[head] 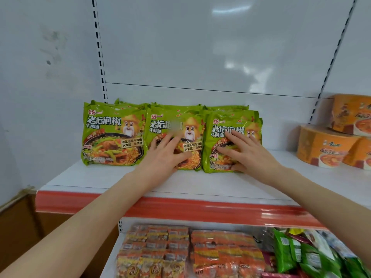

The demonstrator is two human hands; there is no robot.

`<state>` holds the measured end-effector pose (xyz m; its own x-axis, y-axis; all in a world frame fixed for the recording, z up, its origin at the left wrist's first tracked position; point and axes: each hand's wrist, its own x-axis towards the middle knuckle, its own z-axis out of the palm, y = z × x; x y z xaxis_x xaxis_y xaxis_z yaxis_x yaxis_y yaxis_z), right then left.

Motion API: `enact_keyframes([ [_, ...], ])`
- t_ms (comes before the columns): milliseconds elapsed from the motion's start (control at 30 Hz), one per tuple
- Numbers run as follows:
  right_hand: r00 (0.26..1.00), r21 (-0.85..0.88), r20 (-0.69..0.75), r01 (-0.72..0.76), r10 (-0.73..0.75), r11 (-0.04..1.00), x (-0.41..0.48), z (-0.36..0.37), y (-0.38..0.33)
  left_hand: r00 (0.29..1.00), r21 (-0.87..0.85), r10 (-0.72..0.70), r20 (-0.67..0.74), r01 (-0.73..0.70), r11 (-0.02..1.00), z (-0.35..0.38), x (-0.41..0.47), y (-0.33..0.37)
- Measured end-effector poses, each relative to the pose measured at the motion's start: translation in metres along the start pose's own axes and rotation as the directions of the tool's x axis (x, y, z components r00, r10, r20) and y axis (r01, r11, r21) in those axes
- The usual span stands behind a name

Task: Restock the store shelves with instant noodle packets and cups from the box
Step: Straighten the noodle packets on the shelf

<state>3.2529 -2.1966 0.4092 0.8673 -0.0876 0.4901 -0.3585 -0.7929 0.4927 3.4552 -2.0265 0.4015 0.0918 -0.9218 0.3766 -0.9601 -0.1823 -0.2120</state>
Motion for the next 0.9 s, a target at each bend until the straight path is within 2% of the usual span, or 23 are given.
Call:
enact_keyframes([
  [300,0.999,0.023,0.036,-0.031,0.031,0.999,0.003,0.005,0.002,0.995,0.012,-0.008,-0.098,0.009,1.0,-0.002,0.009,0.007],
  [500,0.999,0.1,0.038,-0.035,0.031,0.994,0.0,-0.009,0.0,0.998,0.002,-0.055,-0.02,0.055,0.998,-0.015,-0.006,0.01],
  [567,0.998,0.212,0.002,-0.068,0.069,0.975,0.004,-0.021,-0.008,0.979,-0.022,-0.041,-0.198,0.038,0.999,-0.022,-0.024,0.014],
  [633,0.991,0.375,-0.008,-0.121,0.134,0.919,0.015,-0.041,-0.027,0.918,0.007,0.013,-0.396,-0.011,1.0,-0.022,-0.05,0.016],
  [667,0.986,0.438,-0.029,-0.135,0.164,0.889,0.022,-0.05,-0.04,0.904,0.005,0.023,-0.428,-0.023,1.0,-0.022,-0.067,0.016],
  [767,0.981,0.557,-0.056,-0.122,0.184,0.822,0.045,-0.07,-0.091,0.935,-0.022,-0.054,-0.351,0.049,0.999,-0.027,-0.123,0.017],
  [900,0.994,0.657,-0.066,-0.022,0.087,0.753,0.072,-0.083,-0.172,0.945,-0.049,-0.186,-0.267,0.18,0.983,-0.031,-0.197,0.004],
])
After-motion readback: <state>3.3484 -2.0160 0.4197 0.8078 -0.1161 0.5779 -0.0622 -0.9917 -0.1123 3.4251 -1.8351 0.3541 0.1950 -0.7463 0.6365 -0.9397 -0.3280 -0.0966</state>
